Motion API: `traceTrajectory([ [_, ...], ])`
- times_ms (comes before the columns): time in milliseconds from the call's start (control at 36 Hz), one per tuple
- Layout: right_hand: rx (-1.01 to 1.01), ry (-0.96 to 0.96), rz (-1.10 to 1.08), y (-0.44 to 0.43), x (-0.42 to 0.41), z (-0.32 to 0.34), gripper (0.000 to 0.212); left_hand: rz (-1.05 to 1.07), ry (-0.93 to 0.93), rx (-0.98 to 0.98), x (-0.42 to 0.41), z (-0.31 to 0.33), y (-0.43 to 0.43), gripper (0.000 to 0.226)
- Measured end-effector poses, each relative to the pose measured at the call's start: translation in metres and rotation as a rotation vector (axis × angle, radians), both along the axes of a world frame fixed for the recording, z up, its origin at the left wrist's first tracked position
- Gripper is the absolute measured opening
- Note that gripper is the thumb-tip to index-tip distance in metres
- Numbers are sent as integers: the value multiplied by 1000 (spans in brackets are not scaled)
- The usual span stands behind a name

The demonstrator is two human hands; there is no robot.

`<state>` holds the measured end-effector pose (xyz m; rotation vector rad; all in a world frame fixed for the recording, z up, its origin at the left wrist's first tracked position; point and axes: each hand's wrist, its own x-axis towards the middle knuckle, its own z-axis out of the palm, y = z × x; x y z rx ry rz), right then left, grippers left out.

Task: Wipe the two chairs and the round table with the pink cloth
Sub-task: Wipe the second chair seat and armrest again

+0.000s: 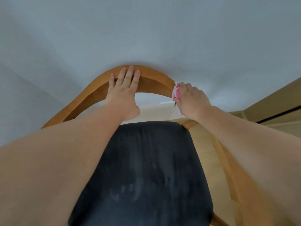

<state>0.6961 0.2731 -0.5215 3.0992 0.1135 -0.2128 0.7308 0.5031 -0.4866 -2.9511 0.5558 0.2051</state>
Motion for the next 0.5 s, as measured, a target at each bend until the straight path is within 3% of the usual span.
traceTrajectory([
  [500,-1,45,-151,-28,-61,7,58,13,28,58,-3,6,-4,107],
])
